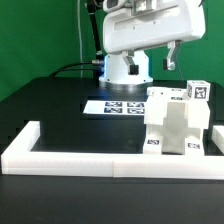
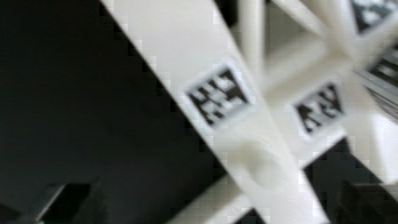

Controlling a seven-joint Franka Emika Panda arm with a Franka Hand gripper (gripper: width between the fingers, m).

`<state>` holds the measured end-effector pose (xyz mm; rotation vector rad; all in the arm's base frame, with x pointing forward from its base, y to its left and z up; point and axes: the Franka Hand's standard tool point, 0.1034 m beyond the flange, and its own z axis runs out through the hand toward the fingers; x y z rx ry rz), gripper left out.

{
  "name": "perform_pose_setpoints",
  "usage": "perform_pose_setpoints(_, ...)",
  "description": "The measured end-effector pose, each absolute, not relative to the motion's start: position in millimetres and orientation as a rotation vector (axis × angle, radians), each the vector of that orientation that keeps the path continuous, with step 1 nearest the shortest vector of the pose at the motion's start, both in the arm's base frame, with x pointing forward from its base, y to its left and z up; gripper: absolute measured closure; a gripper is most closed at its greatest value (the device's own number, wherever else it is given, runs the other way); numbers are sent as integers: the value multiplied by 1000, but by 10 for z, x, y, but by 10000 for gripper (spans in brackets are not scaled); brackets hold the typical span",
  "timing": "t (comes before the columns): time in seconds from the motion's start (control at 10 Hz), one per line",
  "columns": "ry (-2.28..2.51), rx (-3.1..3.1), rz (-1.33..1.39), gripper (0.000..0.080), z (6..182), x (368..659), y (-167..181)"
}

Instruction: Assemble chair

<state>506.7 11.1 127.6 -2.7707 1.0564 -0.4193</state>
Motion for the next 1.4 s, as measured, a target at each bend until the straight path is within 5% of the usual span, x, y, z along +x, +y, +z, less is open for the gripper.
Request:
perform_pose_setpoints(0.5,1078,-2768,-356,150,1195,5005,110)
perform_pose_setpoints(1.0,873,-2752,3,150,1185,4681,431)
perform_pose_setpoints(1.4,926,-2753,-19,150,1160,4660,491)
